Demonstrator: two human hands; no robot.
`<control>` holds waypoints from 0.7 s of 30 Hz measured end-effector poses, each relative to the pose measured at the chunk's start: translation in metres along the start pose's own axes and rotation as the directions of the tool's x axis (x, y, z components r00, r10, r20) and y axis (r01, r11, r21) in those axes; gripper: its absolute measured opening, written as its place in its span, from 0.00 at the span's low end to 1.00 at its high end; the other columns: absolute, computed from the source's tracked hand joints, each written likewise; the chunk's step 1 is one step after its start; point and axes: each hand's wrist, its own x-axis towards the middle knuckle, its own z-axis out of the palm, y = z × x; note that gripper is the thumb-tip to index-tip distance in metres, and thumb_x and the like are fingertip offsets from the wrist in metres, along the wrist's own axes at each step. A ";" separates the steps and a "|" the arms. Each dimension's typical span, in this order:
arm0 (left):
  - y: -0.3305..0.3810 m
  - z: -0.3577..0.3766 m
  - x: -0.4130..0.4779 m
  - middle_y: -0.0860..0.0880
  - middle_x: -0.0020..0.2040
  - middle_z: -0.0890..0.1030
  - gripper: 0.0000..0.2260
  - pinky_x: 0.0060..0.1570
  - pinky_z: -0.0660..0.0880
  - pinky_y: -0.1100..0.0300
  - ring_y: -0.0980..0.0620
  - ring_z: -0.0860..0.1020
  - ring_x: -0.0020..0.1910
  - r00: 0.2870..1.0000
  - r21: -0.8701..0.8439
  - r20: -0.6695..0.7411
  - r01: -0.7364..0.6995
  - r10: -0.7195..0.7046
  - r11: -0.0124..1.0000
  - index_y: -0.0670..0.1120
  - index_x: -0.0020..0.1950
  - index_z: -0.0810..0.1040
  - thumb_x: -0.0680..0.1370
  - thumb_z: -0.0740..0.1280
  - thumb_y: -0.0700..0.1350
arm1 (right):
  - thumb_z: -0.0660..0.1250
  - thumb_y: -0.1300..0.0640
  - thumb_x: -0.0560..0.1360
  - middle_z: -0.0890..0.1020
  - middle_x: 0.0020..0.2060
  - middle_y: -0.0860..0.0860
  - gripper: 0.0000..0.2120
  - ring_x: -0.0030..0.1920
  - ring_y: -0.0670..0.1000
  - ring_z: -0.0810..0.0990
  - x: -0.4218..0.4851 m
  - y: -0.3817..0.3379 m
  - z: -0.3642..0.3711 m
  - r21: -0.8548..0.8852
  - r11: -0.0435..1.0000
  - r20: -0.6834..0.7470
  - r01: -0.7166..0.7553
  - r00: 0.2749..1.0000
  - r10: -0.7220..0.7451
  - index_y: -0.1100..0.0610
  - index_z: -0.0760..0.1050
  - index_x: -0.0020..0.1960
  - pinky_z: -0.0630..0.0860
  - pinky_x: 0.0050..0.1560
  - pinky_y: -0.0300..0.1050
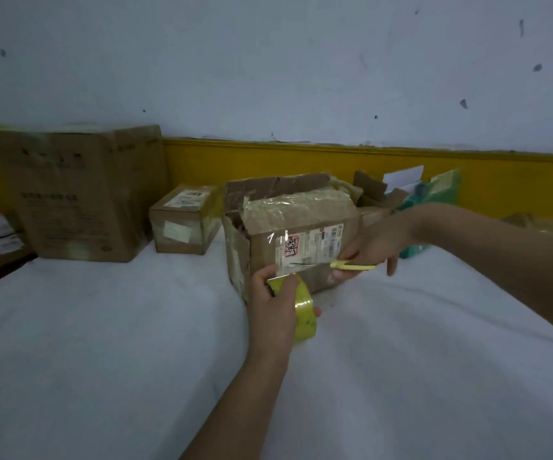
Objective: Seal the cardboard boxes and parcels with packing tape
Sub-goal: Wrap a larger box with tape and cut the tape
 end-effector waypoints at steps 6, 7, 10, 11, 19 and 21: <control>0.001 -0.002 -0.001 0.33 0.51 0.82 0.05 0.24 0.73 0.61 0.39 0.81 0.33 0.997 -0.012 0.071 0.032 -0.031 0.999 0.48 0.54 0.73 0.79 0.66 0.41 | 0.61 0.24 0.62 0.79 0.56 0.51 0.25 0.53 0.50 0.77 0.009 -0.032 -0.017 -0.043 0.995 0.051 0.094 0.994 -0.092 0.35 0.77 0.53 0.79 0.53 0.44; 0.001 -0.003 -0.001 0.31 0.50 0.81 0.05 0.23 0.73 0.61 0.40 0.80 0.32 0.997 -0.017 0.072 0.037 -0.036 0.999 0.47 0.53 0.73 0.79 0.66 0.40 | 0.61 0.23 0.60 0.80 0.53 0.45 0.24 0.53 0.48 0.77 0.010 -0.035 -0.019 -0.092 0.990 0.034 0.105 0.994 -0.102 0.33 0.77 0.50 0.78 0.55 0.45; 0.002 -0.003 -0.002 0.30 0.48 0.81 0.04 0.24 0.74 0.60 0.40 0.80 0.31 0.997 -0.046 0.078 0.031 -0.027 0.998 0.46 0.53 0.74 0.79 0.66 0.39 | 0.67 0.27 0.63 0.84 0.45 0.41 0.21 0.50 0.44 0.80 0.014 -0.034 -0.021 -0.159 0.982 -0.083 0.100 0.990 -0.114 0.38 0.83 0.47 0.76 0.53 0.43; 0.001 -0.003 -0.001 0.32 0.47 0.81 0.04 0.24 0.74 0.59 0.40 0.80 0.31 0.997 -0.054 0.074 0.023 -0.019 0.998 0.45 0.53 0.74 0.79 0.66 0.39 | 0.70 0.31 0.65 0.85 0.42 0.40 0.16 0.46 0.42 0.80 0.015 -0.032 -0.020 -0.140 0.985 -0.131 0.103 0.984 -0.122 0.41 0.84 0.45 0.76 0.50 0.41; 0.003 -0.005 -0.002 0.40 0.47 0.79 0.03 0.25 0.77 0.57 0.41 0.82 0.31 0.998 -0.030 0.044 -0.035 0.037 0.999 0.41 0.52 0.77 0.79 0.67 0.39 | 0.70 0.46 0.75 0.84 0.39 0.41 0.05 0.38 0.42 0.77 0.010 -0.021 0.000 -0.140 0.976 -0.361 0.168 0.909 -0.208 0.42 0.84 0.49 0.73 0.39 0.37; 0.002 -0.005 -0.004 0.42 0.48 0.79 0.04 0.26 0.77 0.56 0.40 0.82 0.31 0.998 -0.013 0.040 -0.056 0.057 0.998 0.41 0.52 0.77 0.79 0.68 0.40 | 0.67 0.47 0.78 0.82 0.43 0.41 0.08 0.43 0.45 0.78 0.004 -0.016 0.007 -0.231 0.960 -0.390 0.157 0.889 -0.239 0.47 0.81 0.55 0.75 0.43 0.40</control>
